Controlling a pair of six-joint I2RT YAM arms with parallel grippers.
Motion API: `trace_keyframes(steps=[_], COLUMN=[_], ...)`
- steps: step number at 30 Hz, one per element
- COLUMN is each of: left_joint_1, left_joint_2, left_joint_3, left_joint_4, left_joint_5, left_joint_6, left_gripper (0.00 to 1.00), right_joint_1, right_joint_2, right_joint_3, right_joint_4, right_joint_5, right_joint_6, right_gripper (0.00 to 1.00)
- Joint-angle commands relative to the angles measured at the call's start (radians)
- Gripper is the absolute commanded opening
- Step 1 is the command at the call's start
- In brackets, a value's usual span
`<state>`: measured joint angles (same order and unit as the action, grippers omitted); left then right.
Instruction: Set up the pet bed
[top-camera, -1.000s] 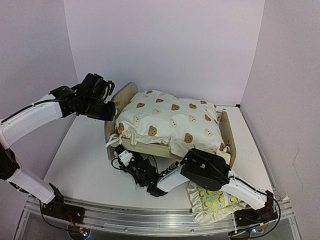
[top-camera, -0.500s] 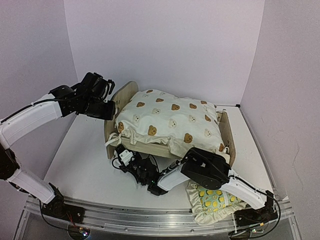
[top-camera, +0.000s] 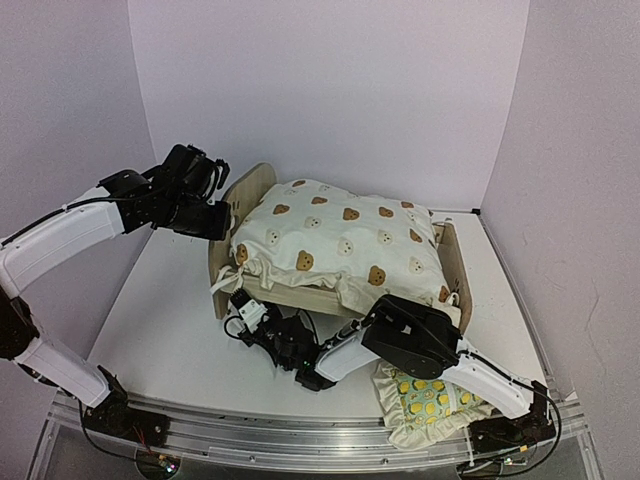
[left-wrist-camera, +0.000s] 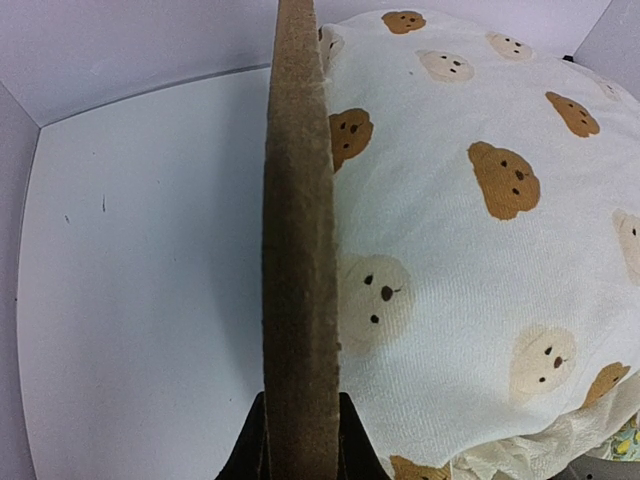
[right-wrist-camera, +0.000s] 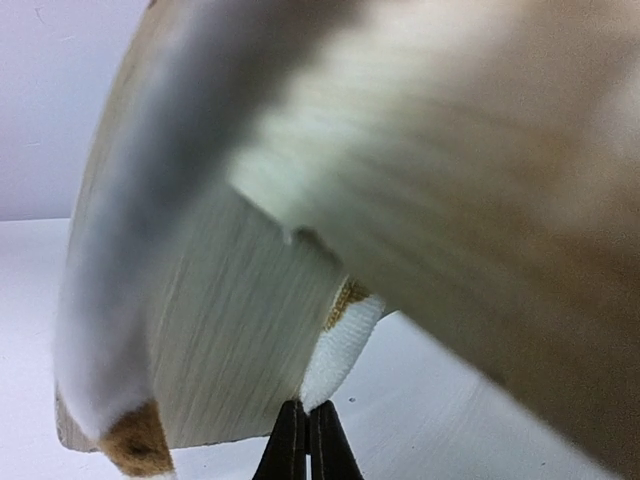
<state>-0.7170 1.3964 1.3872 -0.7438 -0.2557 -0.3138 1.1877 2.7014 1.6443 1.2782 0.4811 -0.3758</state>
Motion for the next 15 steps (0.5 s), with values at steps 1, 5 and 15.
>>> trace_keyframes(steps=[1, 5, 15], left_joint_1=[-0.020, -0.020, -0.021], left_joint_2=[-0.051, -0.050, -0.043], left_joint_3=[0.113, 0.094, 0.046], left_joint_4=[0.229, 0.243, 0.281], left_joint_5=[0.079, 0.066, 0.062], left_joint_6=[0.000, 0.004, 0.001], left_gripper=[0.00, 0.00, 0.00], right_joint_1=[-0.006, 0.002, 0.070], right_joint_2=[-0.019, -0.063, -0.149], right_joint_3=[-0.036, -0.106, -0.239], right_joint_4=[0.038, 0.038, 0.038], right_joint_5=[-0.021, -0.003, -0.007], right_joint_6=[0.036, 0.062, 0.049], right_gripper=[0.00, 0.00, 0.00])
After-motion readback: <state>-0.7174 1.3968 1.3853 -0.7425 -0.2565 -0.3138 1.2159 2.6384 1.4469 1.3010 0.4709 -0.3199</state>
